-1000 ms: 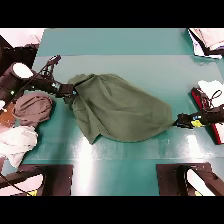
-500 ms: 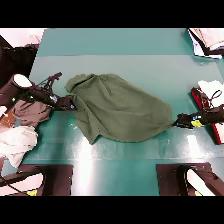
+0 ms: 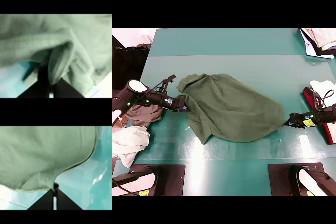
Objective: Fold the shirts.
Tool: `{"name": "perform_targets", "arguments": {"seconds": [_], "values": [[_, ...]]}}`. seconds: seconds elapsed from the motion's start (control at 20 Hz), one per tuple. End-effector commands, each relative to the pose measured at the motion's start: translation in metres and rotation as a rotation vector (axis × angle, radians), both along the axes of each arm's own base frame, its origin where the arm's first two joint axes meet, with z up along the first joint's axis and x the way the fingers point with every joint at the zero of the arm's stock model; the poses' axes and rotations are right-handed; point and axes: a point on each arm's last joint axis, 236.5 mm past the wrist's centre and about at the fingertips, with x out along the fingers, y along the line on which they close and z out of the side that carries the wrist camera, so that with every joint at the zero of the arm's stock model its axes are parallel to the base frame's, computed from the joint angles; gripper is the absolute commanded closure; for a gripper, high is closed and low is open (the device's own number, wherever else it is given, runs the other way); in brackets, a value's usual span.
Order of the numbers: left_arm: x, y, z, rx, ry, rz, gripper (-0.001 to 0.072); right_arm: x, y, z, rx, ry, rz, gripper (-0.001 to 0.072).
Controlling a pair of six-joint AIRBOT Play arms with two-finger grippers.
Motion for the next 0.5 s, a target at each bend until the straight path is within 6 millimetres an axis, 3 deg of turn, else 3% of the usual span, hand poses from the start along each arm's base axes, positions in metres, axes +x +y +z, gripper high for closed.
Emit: {"name": "perform_targets", "arguments": {"seconds": [0.0,0.1,0.2,0.35,0.45], "values": [[0.026,0.009,0.075,-0.010,-0.177,0.032,0.0683,0.024,0.016,0.041,0.081,-0.100,-0.008,0.0697],[0.038,0.023,0.167,-0.006,-0.381,0.061,0.0682,0.054,0.024,0.093,0.128,-0.250,-0.011,0.0697],[0.034,0.037,0.265,0.008,-0.599,0.103,0.0681,0.083,0.027,0.157,0.146,-0.433,-0.021,0.0697],[0.004,0.049,0.399,0.032,-0.917,0.168,0.0682,0.107,0.022,0.272,0.110,-0.745,-0.042,0.0697],[-0.029,0.049,0.472,0.047,-1.097,0.200,0.0682,0.102,0.021,0.351,0.071,-0.954,-0.034,0.0697]]}}
